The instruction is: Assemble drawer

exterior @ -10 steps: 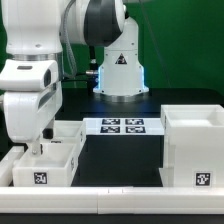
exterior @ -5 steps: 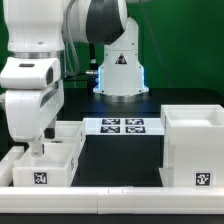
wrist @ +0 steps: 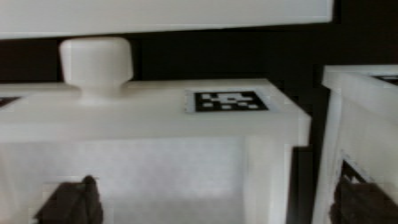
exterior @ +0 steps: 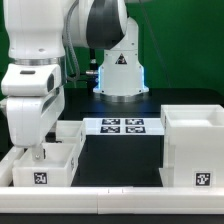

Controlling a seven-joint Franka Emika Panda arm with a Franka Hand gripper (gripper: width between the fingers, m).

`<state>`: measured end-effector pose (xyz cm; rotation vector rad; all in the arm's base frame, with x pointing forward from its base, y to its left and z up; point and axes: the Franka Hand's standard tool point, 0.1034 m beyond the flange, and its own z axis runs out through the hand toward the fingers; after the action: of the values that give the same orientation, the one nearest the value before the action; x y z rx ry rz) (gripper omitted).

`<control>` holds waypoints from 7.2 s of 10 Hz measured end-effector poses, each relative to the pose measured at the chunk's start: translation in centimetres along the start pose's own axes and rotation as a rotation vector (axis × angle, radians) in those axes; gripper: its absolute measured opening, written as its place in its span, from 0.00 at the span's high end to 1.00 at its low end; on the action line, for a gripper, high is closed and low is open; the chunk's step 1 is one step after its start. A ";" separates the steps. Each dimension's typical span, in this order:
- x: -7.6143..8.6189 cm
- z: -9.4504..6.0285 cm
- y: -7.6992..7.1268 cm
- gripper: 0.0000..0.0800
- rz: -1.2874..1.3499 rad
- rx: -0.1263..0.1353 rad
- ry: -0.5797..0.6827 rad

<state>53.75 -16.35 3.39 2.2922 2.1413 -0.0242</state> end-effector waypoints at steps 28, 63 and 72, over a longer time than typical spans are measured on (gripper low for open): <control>10.9 0.0 0.7 0.95 -0.017 -0.037 0.000; 15.3 0.9 -0.8 0.95 -0.022 0.065 -0.037; 15.5 1.1 -0.6 0.95 0.015 0.074 -0.043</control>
Offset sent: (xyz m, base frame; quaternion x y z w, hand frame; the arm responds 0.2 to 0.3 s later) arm 0.0010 0.0008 -0.0189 -0.0002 0.0224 0.0002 0.9997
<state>54.18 -0.89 2.06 2.3238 2.1381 -0.1544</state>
